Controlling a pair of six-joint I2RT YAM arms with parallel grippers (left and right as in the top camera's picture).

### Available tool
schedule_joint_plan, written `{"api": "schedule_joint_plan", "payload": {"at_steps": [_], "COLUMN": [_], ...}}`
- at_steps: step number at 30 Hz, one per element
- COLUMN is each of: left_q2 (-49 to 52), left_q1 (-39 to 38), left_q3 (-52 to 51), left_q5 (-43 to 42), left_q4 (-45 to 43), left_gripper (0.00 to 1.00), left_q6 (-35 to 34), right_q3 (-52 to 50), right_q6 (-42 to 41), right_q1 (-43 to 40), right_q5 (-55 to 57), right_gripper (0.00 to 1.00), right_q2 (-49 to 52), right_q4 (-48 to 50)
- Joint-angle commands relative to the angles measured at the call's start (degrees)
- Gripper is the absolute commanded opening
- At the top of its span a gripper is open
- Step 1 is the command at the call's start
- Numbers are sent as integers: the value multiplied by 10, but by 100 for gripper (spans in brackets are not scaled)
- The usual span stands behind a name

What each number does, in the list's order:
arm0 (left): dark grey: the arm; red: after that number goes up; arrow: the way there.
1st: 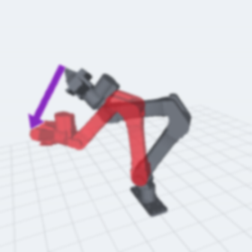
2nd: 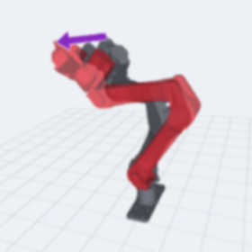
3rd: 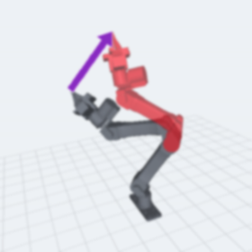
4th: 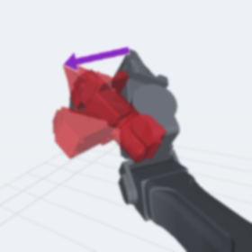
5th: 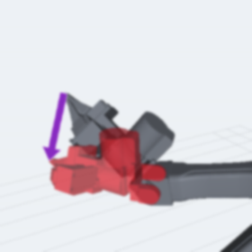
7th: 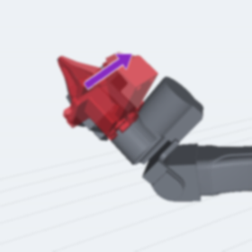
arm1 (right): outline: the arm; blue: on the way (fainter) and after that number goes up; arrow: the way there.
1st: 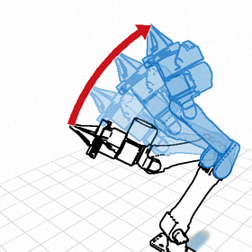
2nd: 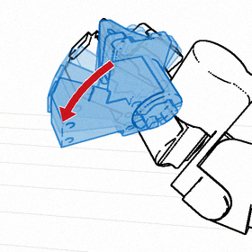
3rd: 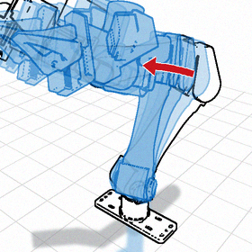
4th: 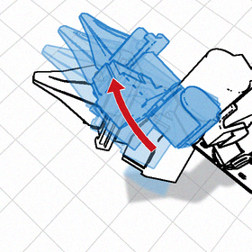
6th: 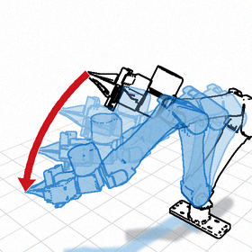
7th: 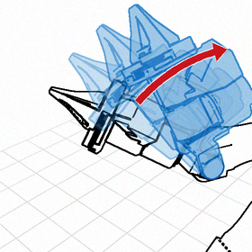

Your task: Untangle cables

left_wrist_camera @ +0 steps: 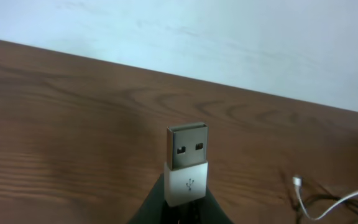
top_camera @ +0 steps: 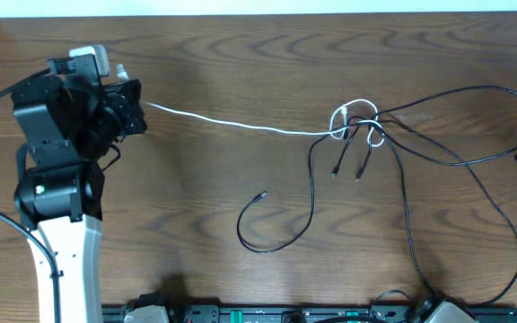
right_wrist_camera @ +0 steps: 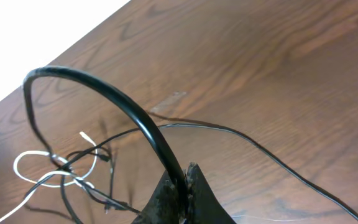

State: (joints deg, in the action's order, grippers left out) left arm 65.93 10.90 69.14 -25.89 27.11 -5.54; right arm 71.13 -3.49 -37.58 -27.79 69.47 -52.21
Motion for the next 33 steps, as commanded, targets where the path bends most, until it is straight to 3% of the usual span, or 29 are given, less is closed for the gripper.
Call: {"api": "schedule_joint_plan", "payload": {"at_steps": [1,4,7,11,21,33], "left_q2": [9,10,10,11,61,226], "left_q1": [4,3,-10,-61,-194,-329], "left_q3": [16,16,16,16,13,13], "left_q5": [-93,-158,-217,-234,-229,-225], "left_q4": [1,1,3,14,9,-31], "left_gripper": [9,17,33,47,48,48], "left_q6": [8,8,8,12,50,100], "right_q3": [0,0,0,0,0,1], "right_q6": [-5,-5,-5,-8,-12,-22], "right_q1": [17,43,82,145,215,223], "right_q5": [-30,-30,-35,-75,-189,-257], "right_gripper": [1,1,1,1,1,1], "right_q2": [-8,-8,-8,-8,-9,-26], "right_q4": [-2,-2,-1,7,18,30]}}
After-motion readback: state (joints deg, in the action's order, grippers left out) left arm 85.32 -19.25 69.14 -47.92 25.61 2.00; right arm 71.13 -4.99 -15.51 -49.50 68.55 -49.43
